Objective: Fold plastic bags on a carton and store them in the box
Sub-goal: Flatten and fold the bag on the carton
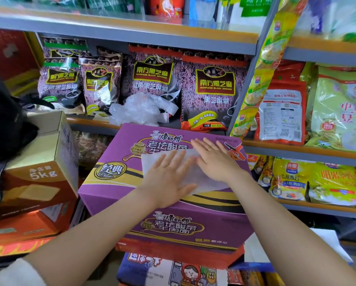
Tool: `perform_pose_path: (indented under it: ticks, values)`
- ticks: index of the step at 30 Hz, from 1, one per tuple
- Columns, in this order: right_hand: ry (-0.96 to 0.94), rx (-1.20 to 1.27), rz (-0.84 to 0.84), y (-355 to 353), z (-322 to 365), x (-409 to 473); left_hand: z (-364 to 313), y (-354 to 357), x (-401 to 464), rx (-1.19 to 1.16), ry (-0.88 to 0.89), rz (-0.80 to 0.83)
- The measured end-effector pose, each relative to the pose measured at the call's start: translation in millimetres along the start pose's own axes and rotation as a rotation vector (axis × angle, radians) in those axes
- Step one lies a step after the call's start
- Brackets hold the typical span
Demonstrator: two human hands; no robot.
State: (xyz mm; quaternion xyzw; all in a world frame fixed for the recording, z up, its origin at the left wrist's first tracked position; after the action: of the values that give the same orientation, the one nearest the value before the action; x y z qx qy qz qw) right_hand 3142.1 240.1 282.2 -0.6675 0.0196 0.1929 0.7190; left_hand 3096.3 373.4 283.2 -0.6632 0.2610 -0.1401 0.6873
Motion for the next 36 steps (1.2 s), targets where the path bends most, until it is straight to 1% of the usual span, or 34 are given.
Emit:
perform_pose_path:
  ticks: [1,3,5,7,11,13,15,18,20,21,22,24,26,28,29,33,35,36]
  values:
    - [-0.011,-0.008,0.044,2.0,0.8,3.1,-9.2,-2.1,2.1,-0.009,0.052,-0.002]
    - [-0.004,-0.032,0.102,6.6,-0.3,3.5,-16.4,0.7,5.1,-0.028,0.071,0.021]
    - [0.018,-0.072,0.077,8.1,-5.0,-5.5,-16.2,8.4,2.2,-0.008,0.058,0.055]
    - [0.045,-0.124,0.027,9.8,-7.5,-24.2,-16.6,13.7,-7.8,0.014,0.075,0.050]
    - [0.170,-0.121,-0.108,18.0,-0.8,-73.0,-27.3,13.0,-32.5,0.067,0.195,-0.151]
    - [0.197,-0.067,-0.160,18.5,-0.7,-89.9,-33.9,23.7,-41.5,0.059,0.296,-0.199]
    - [0.176,0.035,-0.150,17.9,-4.0,-97.7,-39.7,31.4,-50.0,0.027,0.383,-0.282]
    - [0.120,0.193,-0.117,16.7,-9.6,-103.8,-44.4,40.8,-61.0,0.015,0.437,-0.401]
    - [0.066,0.171,-0.149,15.3,-10.9,-107.7,-42.7,44.3,-63.9,0.002,0.450,-0.431]
    - [0.007,0.190,-0.172,14.2,-10.9,-109.5,-39.5,46.3,-63.0,-0.048,0.459,-0.425]
    - [-0.082,0.265,-0.166,12.8,-9.0,-111.0,-36.1,45.4,-62.3,-0.132,0.467,-0.401]
    - [-0.293,0.465,-0.046,12.8,-1.5,-113.2,-27.4,38.0,-62.2,-0.381,0.472,-0.356]
    - [-0.390,0.558,0.114,18.5,4.2,-114.6,-20.8,24.7,-65.6,-0.642,0.425,-0.316]
    - [-0.402,0.583,0.185,26.8,3.1,-113.0,-15.3,18.0,-68.3,-0.831,0.368,-0.273]
    - [-0.387,0.592,0.178,29.1,2.6,-110.8,-12.4,18.0,-67.6,-0.893,0.356,-0.246]
    - [-0.285,0.667,0.032,21.3,4.2,-98.3,2.1,22.0,-62.1,-1.017,0.292,-0.165]
    - [-0.237,0.756,0.006,13.5,6.8,-92.6,9.6,15.6,-61.0,-1.057,0.239,-0.223]
    - [-0.192,0.822,-0.005,11.6,6.4,-89.0,15.2,11.3,-59.3,-1.039,0.190,-0.274]
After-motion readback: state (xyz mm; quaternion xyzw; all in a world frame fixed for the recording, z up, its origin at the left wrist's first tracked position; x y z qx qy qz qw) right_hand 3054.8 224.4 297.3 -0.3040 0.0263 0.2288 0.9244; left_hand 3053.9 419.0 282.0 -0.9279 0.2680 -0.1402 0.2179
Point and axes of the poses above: each hand's wrist, its own x-axis towards the middle knuckle, its own y-axis out of the palm, z = x × y, the point moved 6 cm from there along x, towards the middle knuckle, and after that the axes turned 13 degrees about z, right-handed, at the moved point
